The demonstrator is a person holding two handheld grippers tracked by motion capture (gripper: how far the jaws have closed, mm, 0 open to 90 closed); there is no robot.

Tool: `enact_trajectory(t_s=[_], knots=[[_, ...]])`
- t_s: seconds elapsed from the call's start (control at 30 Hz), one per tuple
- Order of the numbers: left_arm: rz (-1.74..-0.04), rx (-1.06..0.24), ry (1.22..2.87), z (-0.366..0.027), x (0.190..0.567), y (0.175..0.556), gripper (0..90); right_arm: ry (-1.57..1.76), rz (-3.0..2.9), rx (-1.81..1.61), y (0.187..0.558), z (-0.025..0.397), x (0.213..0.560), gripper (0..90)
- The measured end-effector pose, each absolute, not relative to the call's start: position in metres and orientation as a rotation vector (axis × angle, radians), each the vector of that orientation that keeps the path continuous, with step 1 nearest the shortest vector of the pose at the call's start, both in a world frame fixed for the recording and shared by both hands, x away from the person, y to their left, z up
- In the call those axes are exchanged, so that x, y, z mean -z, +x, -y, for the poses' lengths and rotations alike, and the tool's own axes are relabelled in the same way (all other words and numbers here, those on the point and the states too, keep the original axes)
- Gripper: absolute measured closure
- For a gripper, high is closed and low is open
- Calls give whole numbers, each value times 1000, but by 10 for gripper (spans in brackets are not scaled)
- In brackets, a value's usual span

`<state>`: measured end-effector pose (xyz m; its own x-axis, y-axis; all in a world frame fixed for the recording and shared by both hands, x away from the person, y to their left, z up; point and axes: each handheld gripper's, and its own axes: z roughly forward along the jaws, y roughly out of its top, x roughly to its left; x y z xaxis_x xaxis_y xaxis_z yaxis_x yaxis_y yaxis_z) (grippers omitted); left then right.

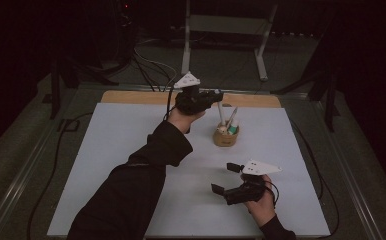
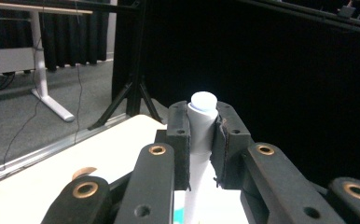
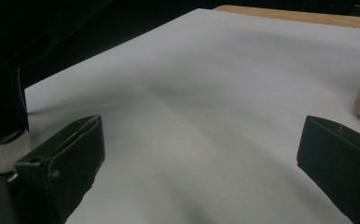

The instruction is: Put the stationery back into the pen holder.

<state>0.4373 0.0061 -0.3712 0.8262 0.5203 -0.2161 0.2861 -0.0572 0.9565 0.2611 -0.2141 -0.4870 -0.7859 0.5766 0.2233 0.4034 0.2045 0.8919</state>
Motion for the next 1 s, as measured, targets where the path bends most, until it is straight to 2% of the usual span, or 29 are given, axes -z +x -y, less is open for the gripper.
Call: enact_trajectory(t_s=[0.5, 1.0], knots=[[-697, -252, 1692, 9, 398, 464, 797, 945, -2318, -1642, 261, 214, 487, 7], [-702, -232, 1736, 18, 410, 465, 796, 951, -2310, -1651, 260, 215, 486, 7]])
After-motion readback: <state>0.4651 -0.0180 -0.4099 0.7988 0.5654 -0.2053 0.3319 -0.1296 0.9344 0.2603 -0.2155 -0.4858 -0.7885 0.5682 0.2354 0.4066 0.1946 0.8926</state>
